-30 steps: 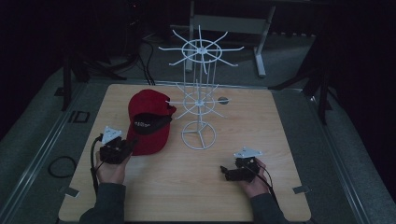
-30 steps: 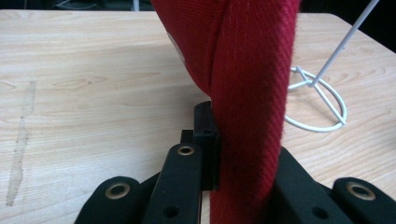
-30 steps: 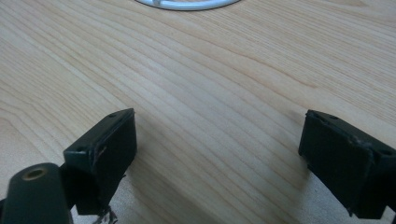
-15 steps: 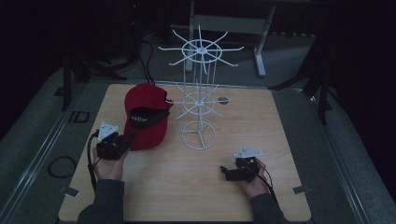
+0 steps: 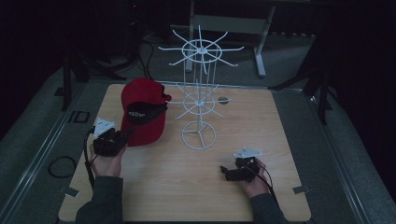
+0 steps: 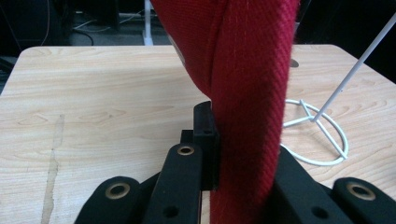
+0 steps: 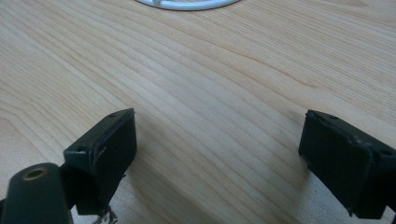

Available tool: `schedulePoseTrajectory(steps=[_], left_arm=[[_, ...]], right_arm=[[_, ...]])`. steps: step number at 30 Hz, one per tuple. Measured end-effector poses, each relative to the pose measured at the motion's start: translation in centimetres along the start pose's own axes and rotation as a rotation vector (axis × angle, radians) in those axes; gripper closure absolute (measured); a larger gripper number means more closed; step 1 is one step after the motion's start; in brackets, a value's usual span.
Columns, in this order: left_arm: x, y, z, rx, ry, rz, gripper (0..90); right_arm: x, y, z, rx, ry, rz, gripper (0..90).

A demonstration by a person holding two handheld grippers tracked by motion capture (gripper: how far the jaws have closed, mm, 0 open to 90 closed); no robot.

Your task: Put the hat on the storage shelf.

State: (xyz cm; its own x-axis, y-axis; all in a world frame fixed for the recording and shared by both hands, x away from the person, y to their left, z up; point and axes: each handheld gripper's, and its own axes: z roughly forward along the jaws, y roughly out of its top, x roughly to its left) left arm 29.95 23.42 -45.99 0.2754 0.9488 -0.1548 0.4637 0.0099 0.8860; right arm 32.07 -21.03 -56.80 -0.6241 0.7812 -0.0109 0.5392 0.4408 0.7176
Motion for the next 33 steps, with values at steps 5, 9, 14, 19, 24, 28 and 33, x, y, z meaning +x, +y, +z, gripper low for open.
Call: schedulePoseTrajectory(steps=[5, 9, 14, 19, 24, 28, 33], left_arm=[[0.1, 0.4, -0.2, -0.014, 0.004, -0.004, 85.8], [0.1, 0.8, -0.3, -0.024, 0.004, -0.007, 85.8], [0.1, 1.3, -0.6, -0.036, 0.006, -0.007, 85.7], [0.1, 1.8, -0.8, -0.048, 0.008, -0.003, 85.7], [0.1, 2.3, -1.1, -0.059, 0.011, 0.0, 85.7], [0.2, 2.6, -1.3, -0.07, 0.014, -0.001, 85.8], [0.3, 3.0, -1.6, -0.08, 0.017, -0.005, 85.7]], right_arm=[[0.0, 0.0, 0.0, 0.0, 0.0, 0.002, 11.2], [0.0, 0.0, 0.0, -0.001, 0.0, 0.001, 11.2], [0.0, 0.0, 0.0, -0.001, 0.0, 0.002, 11.2], [0.0, 0.0, 0.0, -0.001, 0.0, 0.003, 11.2], [0.0, 0.0, 0.0, 0.0, 0.0, 0.003, 11.2], [0.0, 0.0, 0.0, -0.001, 0.0, 0.002, 11.2], [0.0, 0.0, 0.0, 0.0, 0.0, 0.003, 11.2]])
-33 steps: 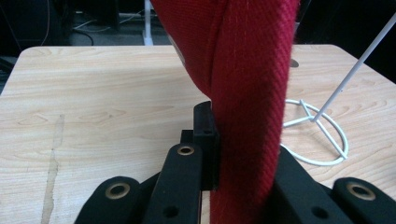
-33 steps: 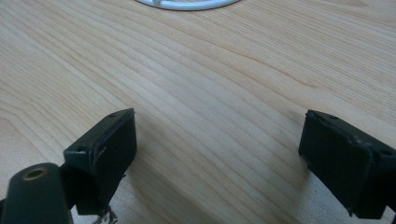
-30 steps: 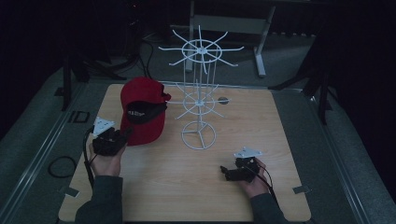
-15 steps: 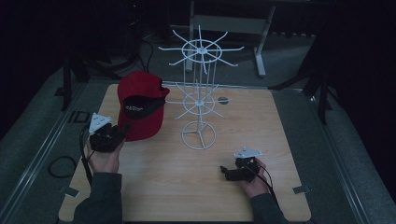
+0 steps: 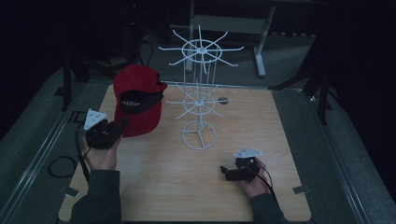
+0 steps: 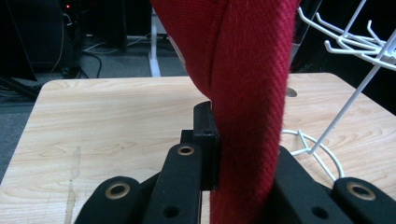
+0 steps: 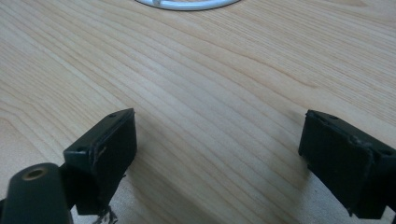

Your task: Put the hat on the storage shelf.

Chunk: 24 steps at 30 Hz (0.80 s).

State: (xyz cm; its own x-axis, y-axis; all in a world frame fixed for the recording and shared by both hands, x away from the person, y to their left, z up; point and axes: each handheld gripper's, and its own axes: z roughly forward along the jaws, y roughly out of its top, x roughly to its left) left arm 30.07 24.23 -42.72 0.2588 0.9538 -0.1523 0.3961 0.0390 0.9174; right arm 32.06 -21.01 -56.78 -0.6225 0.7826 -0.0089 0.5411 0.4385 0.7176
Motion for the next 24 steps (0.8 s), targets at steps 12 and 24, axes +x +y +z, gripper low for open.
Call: schedulePoseTrajectory(steps=[12, 24], left_arm=[[0.2, 1.2, -0.5, -0.022, 0.007, 0.008, 85.7], [0.3, 1.8, -0.9, -0.042, 0.005, 0.001, 85.7]], right_arm=[[0.0, 0.0, 0.0, 0.003, 0.001, 0.001, 11.2], [0.0, 0.0, 0.0, 0.002, 0.001, 0.002, 11.2]])
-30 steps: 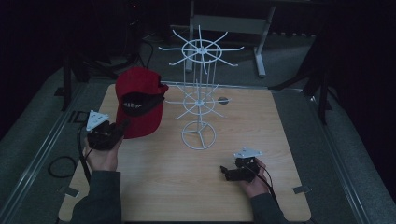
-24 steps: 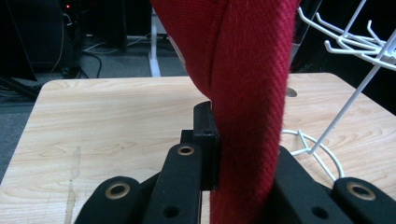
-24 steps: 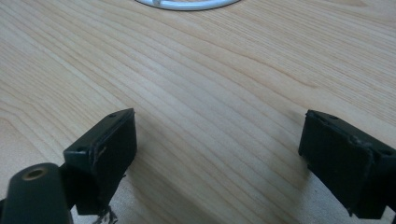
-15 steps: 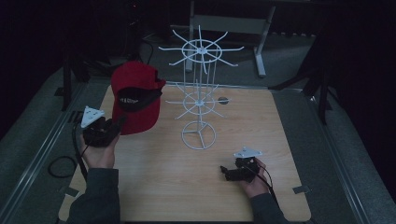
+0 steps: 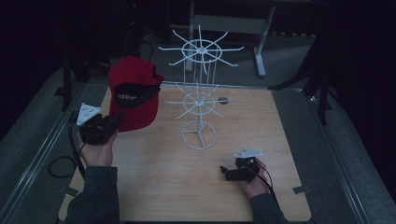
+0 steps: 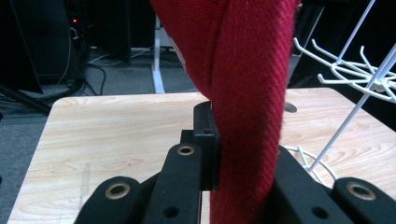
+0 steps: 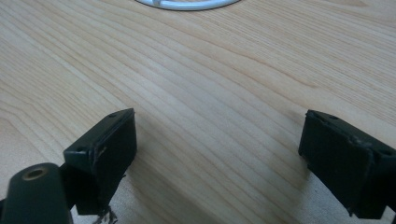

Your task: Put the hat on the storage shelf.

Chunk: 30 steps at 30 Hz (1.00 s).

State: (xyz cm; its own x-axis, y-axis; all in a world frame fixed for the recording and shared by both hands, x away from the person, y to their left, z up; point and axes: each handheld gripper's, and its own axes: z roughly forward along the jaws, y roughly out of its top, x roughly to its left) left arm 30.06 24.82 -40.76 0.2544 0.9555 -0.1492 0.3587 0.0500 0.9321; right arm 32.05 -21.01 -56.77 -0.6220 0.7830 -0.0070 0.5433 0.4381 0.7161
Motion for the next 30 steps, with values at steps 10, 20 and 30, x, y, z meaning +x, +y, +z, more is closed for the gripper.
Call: schedulePoseTrajectory(steps=[10, 20, 30], left_arm=[[0.0, 0.5, -0.1, -0.011, -0.001, 0.001, 85.7], [0.0, 0.9, -0.2, -0.027, -0.003, -0.012, 85.7], [0.2, 1.3, -0.7, -0.05, -0.006, -0.02, 85.7]], right_arm=[[0.0, 0.0, 0.0, 0.0, 0.0, 0.0, 11.2], [0.0, 0.0, 0.0, 0.001, 0.0, -0.001, 11.2], [0.0, 0.0, 0.0, -0.001, 0.0, -0.002, 11.2]])
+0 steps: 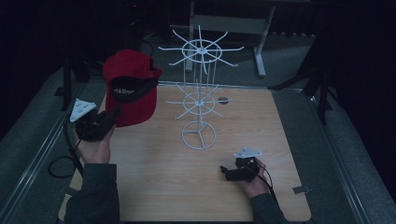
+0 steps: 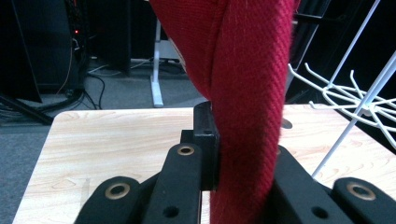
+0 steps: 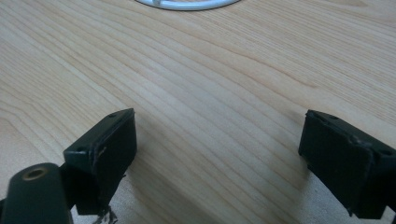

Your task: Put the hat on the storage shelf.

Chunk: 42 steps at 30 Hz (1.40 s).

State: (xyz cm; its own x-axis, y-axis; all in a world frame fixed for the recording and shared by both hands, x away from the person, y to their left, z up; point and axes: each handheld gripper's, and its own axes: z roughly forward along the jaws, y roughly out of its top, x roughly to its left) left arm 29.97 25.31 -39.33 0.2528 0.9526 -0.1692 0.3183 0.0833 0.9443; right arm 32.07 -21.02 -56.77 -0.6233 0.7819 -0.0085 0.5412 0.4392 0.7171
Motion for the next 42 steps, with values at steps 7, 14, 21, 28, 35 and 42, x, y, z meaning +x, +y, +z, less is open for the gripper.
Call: schedulePoseTrajectory(steps=[7, 14, 21, 28, 35, 42], left_arm=[[0.1, 0.1, -0.3, -0.016, -0.001, -0.007, 85.7], [0.0, 0.2, -0.5, -0.027, -0.001, -0.014, 85.7], [0.1, 0.4, -0.6, -0.038, 0.002, -0.028, 85.7], [0.1, 0.6, -0.7, -0.046, 0.001, -0.034, 85.7], [0.1, 0.7, -0.9, -0.05, -0.003, -0.035, 85.7], [0.1, 0.9, -1.1, -0.058, -0.013, -0.045, 85.7]], right_arm=[[0.0, 0.0, 0.0, 0.0, -0.001, 0.0, 11.2], [0.0, 0.0, 0.0, 0.001, -0.001, 0.0, 11.2], [0.0, 0.0, 0.0, 0.0, -0.001, 0.0, 11.2], [0.0, 0.0, 0.0, 0.001, -0.001, -0.001, 11.2], [0.0, 0.0, 0.0, 0.001, -0.001, -0.002, 11.2], [0.0, 0.0, 0.0, 0.001, -0.001, -0.002, 11.2]])
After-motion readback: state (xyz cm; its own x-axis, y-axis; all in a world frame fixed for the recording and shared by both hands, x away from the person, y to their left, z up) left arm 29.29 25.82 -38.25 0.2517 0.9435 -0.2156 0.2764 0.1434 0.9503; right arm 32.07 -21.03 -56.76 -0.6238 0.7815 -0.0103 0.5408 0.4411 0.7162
